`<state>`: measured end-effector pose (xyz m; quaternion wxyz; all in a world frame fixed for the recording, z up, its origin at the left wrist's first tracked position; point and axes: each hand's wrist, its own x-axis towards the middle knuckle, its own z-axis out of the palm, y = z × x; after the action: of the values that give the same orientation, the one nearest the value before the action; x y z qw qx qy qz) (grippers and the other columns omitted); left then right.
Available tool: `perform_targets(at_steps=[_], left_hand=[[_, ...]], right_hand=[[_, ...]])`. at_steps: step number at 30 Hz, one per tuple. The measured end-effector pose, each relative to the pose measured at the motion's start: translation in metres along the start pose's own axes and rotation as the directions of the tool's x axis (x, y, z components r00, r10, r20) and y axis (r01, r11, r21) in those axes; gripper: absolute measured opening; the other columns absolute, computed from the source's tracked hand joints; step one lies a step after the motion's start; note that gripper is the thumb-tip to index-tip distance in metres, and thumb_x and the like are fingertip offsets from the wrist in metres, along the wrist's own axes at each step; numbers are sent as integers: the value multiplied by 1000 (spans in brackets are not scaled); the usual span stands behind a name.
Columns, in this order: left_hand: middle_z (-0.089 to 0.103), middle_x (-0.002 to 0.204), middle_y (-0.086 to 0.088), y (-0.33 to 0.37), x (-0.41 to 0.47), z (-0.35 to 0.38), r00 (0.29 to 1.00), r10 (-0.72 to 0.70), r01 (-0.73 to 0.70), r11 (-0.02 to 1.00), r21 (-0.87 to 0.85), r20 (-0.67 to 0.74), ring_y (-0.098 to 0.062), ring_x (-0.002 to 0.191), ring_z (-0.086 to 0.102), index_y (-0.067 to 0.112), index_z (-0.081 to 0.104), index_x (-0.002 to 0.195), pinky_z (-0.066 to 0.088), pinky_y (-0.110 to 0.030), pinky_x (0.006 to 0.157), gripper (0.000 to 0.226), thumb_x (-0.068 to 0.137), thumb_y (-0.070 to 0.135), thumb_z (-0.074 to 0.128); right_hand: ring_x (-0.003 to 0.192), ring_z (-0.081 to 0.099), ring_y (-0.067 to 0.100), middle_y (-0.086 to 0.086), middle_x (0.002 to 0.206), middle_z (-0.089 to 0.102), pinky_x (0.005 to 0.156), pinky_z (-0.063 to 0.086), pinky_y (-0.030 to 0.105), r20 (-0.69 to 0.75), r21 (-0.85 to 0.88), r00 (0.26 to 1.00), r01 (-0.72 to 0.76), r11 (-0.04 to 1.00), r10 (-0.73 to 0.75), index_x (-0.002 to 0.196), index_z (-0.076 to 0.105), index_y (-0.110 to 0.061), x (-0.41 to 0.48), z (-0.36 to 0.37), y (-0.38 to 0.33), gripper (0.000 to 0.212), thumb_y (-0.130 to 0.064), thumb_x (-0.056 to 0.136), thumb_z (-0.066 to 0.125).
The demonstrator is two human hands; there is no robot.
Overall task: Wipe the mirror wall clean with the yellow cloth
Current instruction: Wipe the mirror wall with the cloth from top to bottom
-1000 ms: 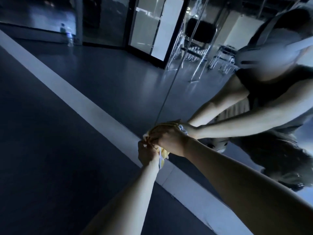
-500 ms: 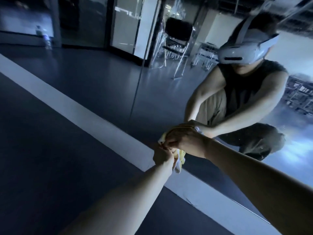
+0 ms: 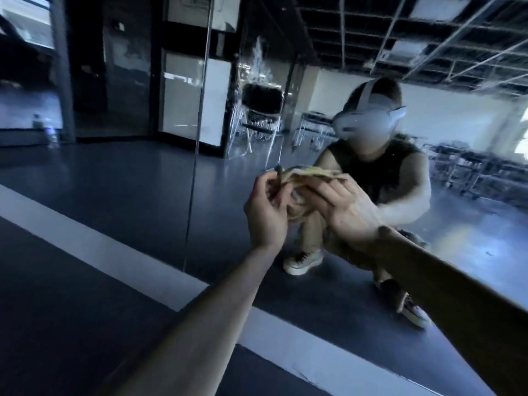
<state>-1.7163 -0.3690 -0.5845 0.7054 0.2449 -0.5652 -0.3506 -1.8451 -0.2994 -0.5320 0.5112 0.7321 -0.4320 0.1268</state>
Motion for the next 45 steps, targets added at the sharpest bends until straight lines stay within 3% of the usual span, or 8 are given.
perform_targets(at_steps=[5, 13, 18, 21, 30, 39, 43, 45], left_hand=[[69, 98, -1, 20, 17, 13, 985, 123, -116, 991, -66, 120, -14, 89, 65, 9, 69, 102, 52, -28, 84, 22, 81, 7, 63], [71, 96, 2, -23, -53, -17, 878, 39, -94, 991, 93, 476, 5, 84, 60, 12, 73, 102, 40, 0, 69, 25, 85, -2, 61], [72, 97, -1, -2, -33, -3, 875, -209, 155, 975, 156, 437, -14, 94, 66, 13, 74, 99, 46, -14, 77, 33, 83, -5, 51], [71, 88, 3, 26, -3, -5, 857, -86, 75, 996, 41, 508, -14, 90, 67, 22, 72, 88, 50, -25, 86, 43, 81, -12, 47], [69, 80, 4, 72, 34, 22, 971, -102, 129, 985, -116, 217, -20, 82, 67, 28, 63, 68, 55, -38, 80, 37, 83, -3, 50], [65, 78, 11, 100, -11, 50, 962, -24, 35, 999, -38, 272, 15, 68, 57, 7, 68, 76, 38, -1, 63, 33, 78, -14, 42], [66, 81, 15, 92, -18, 63, 946, -7, 20, 999, -36, 323, -11, 78, 64, 23, 67, 73, 54, -28, 75, 39, 78, -12, 49], [67, 86, 13, 92, -24, 68, 939, 84, -81, 996, -23, 334, -5, 80, 61, 16, 69, 76, 50, -20, 79, 36, 75, -14, 47]], right_hand=[[108, 48, 30, 7, 131, 58, 84, 41, 45, -11, -119, 1000, 2, 993, -3, 123, 53, -19, 2, -15, 19, 31, -18, 96, 36], [114, 44, 31, 8, 116, 67, 93, 35, 46, 166, -148, 985, -32, 988, 56, 107, 49, -14, -94, -3, -43, 22, -22, 93, 34], [106, 47, 30, 12, 110, 67, 84, 35, 46, 148, -289, 988, 3, 957, 42, 95, 66, -12, -50, -5, -35, 26, -26, 88, 46], [87, 44, 24, 7, 88, 64, 81, 34, 41, 112, -276, 991, 99, 956, -71, 98, 56, -17, -32, -28, 1, 18, -16, 90, 39], [109, 40, 29, 8, 100, 56, 98, 30, 44, -84, -216, 967, -252, 943, 239, 120, 58, -23, -8, -76, 61, 36, -21, 85, 57], [102, 56, 25, -1, 101, 64, 95, 44, 42, 270, -175, 953, 192, 966, -140, 100, 69, -27, -86, -81, 43, 27, -22, 86, 47], [96, 43, 28, 9, 98, 57, 90, 34, 40, 23, -300, 983, -170, 939, 185, 101, 57, -20, -54, -118, 84, 22, -16, 80, 54], [102, 43, 32, 15, 103, 60, 89, 36, 43, -89, -309, 898, -436, 845, 431, 103, 64, -14, -42, -138, 104, 31, -12, 72, 64]])
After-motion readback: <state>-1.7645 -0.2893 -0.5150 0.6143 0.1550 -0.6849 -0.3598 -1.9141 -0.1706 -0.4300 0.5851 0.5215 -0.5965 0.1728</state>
